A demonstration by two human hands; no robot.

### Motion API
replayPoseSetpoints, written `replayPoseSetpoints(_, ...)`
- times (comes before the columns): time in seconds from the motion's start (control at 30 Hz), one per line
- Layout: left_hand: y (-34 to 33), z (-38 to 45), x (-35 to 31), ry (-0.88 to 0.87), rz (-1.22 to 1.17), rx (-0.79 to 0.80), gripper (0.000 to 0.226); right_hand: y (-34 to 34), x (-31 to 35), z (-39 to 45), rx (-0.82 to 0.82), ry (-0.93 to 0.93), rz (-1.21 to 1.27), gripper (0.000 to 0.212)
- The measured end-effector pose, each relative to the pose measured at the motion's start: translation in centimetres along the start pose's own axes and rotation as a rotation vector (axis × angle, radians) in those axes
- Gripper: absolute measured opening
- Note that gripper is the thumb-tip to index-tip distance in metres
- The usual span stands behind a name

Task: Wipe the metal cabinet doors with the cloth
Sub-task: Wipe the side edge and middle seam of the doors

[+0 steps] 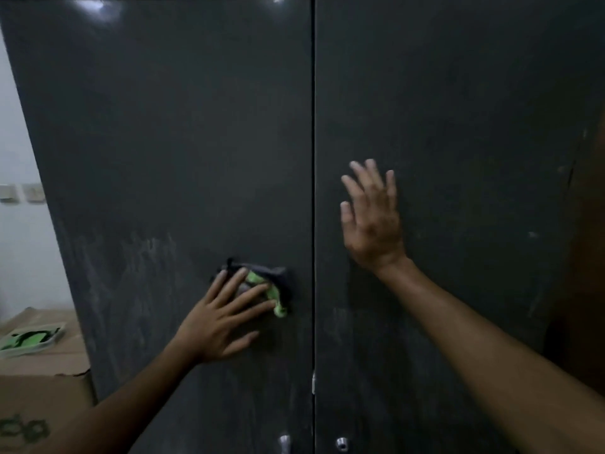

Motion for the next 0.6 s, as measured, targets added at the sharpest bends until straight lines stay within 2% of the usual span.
replayPoseSetpoints(0.07, 0.9, -2.6, 2.5, 0.116, 0.013, -0.037, 0.062, -1.9, 3.9, 0.1, 0.048, 0.103, 0.036, 0.042)
replayPoseSetpoints(0.13, 2.5, -3.0, 5.9, 0.307, 0.04, -0.101, 0.056, -4.2, 6.2, 0.0, 0.092, 0.136, 0.028, 0.044)
replayPoseSetpoints(0.23, 4.2, 0.1, 9.7, 0.592, 0.038, -0.21, 0.064, -6.3, 6.4, -0.4, 0.067, 0.125, -0.057, 0.045)
replayPoseSetpoints(0.27, 4.1, 1.6, 9.6, 0.622, 0.02, -0.239, 0.067, -6.5, 6.3, -0.5, 0.053, 0.128, -0.069, 0.044)
replayPoseSetpoints(0.33, 2.8, 3.1, 7.3, 0.469, -0.012, -0.239, 0.068, -6.6, 6.0, -0.5, 0.032, 0.137, -0.075, 0.044)
replayPoseSetpoints(0.4, 0.7, 1.2, 4.5, 0.157, -0.002, -0.128, 0.068, -6.7, 6.0, -0.5, 0.031, 0.139, -0.082, 0.044)
replayPoseSetpoints(0.47, -0.2, -3.2, 3.9, -0.022, 0.049, -0.008, 0.074, -6.9, 6.1, -0.6, 0.035, 0.14, -0.087, 0.043)
replayPoseSetpoints(0.53, 0.6, -6.4, 5.4, 0.0, 0.079, 0.009, 0.076, -7.0, 6.0, -0.6, 0.035, 0.136, -0.104, 0.043)
replayPoseSetpoints(0.6, 2.0, -7.2, 8.2, 0.166, 0.081, -0.059, 0.068, -6.9, 6.1, -0.7, 0.039, 0.134, -0.115, 0.043)
Point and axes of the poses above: each hand's wrist, its own z-axis towards the middle knuckle, its own y-axis out of the back of the hand, x = y × z, the point moved 4 cm from there along z, towards the middle knuckle, and after that the axes turned 6 degrees about -y, right-handed, at the moved point
